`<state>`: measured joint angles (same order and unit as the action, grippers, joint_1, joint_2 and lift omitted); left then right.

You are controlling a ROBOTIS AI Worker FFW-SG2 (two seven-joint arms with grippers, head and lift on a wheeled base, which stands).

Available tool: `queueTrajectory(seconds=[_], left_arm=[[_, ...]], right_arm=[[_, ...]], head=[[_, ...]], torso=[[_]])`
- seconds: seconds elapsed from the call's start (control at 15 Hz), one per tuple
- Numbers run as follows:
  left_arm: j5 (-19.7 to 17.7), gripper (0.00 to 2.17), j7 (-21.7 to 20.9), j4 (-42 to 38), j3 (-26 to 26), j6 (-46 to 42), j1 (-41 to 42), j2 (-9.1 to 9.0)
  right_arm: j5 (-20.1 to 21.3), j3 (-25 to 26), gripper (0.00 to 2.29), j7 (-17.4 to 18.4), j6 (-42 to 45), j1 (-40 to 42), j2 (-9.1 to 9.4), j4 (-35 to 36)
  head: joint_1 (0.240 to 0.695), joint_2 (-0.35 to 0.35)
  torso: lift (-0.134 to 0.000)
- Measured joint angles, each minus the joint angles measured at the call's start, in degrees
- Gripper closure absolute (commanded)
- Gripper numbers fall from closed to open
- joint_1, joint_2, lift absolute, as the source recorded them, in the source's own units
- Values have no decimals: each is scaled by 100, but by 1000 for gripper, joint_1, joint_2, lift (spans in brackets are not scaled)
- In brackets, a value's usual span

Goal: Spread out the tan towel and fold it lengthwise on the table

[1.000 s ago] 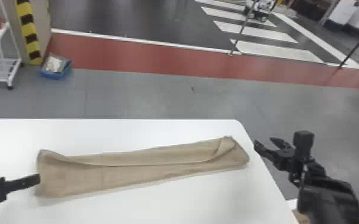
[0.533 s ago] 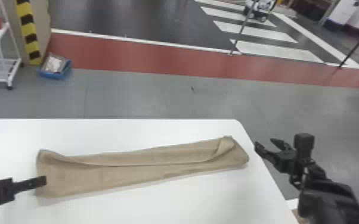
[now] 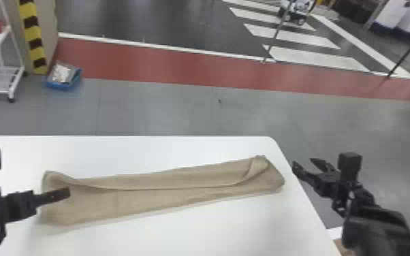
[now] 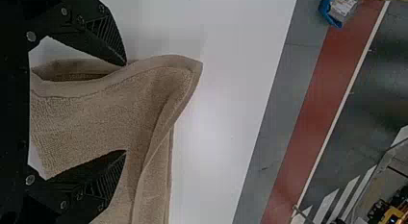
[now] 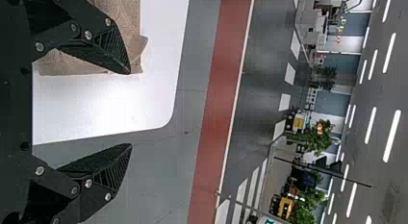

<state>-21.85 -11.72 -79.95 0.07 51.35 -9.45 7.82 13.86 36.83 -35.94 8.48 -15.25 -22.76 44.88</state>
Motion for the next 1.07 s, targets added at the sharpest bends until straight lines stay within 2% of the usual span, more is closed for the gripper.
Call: queueTrajectory(seconds=[0.33,0.67,1.07], left_arm=[[119,441,74,242,-177,26,-209,6],[291,434,157,233,-144,2,-257,29],[641,448,183,239,-196,138,-306,64]], right_arm=[[-55,-7,410,0,0,-16,-25,-14],[-51,-27,410,0,0,-79,-27,-14],[-45,-69,414,0,0,-101,-13,-23]], head=[[695,-350],[695,-350],[695,-350]], torso=[[0],[0],[0]])
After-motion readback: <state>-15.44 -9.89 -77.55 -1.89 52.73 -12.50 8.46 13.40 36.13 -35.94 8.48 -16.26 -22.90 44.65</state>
